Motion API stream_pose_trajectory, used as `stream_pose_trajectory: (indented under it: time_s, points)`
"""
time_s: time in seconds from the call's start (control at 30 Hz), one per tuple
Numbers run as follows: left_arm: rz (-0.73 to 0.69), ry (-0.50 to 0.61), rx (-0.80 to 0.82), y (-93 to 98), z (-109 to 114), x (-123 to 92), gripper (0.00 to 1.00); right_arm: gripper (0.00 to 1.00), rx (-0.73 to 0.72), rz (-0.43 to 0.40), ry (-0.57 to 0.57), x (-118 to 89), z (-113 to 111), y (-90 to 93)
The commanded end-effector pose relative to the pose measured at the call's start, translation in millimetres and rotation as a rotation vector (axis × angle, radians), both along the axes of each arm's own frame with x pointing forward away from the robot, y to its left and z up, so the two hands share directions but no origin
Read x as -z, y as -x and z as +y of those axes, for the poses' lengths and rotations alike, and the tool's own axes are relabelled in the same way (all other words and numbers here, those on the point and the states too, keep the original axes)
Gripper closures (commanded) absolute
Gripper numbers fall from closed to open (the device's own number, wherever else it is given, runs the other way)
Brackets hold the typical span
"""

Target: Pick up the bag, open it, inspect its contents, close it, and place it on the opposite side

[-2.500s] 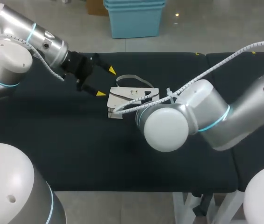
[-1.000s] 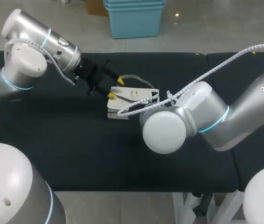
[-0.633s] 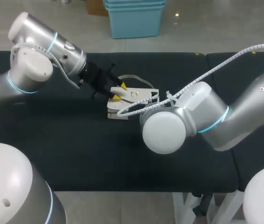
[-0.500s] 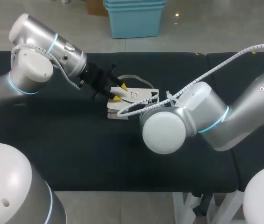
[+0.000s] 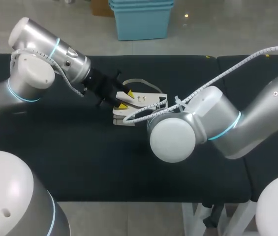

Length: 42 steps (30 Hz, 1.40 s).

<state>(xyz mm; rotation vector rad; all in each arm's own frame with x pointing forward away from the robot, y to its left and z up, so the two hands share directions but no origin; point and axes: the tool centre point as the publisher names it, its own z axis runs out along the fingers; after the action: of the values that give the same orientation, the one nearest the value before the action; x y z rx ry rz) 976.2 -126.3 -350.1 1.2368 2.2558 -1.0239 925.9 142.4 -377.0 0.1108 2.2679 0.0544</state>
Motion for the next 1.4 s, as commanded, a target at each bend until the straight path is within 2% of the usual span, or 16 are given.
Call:
stream_pose_trajectory:
  time_s: [0.03,0.13,0.23,0.3,0.33,0.73,1.03,1.23,1.4]
  points:
    - [-0.048,0.018,-0.001,-3.4,-5.8,13.7,0.55,1.0,0.005,-0.205,0.002,5.9,-2.6,2.4]
    - [-0.113,0.035,-0.024,-9.3,-8.3,19.6,0.6,1.0,0.005,-0.205,0.002,5.9,-2.6,2.4]
    - [-0.19,0.038,-0.051,-14.4,-10.6,23.5,0.79,1.0,0.005,-0.205,0.002,5.9,-2.6,2.4]
    - [-0.238,0.034,-0.073,-17.6,-11.8,24.1,0.96,1.0,0.005,-0.205,0.002,5.9,-2.6,2.4]
    - [-0.238,0.038,-0.076,-18.7,-12.5,23.7,1.0,1.0,0.005,-0.205,0.002,5.9,-2.6,2.4]
    - [-0.224,0.086,-0.163,-22.8,-8.9,-0.6,1.0,1.0,0.005,-0.205,0.002,5.9,-2.6,2.4]
    - [0.098,0.104,-0.24,-40.4,-5.4,-35.5,1.0,1.0,0.005,-0.205,0.002,5.9,-2.6,2.4]
    - [0.258,0.076,-0.304,-55.1,-1.9,-41.7,1.0,1.0,0.005,-0.205,0.002,5.9,-2.6,2.4]
    - [0.345,0.064,-0.335,-63.0,2.0,-38.0,1.0,1.0,0.005,-0.205,0.002,5.9,-2.6,2.4]
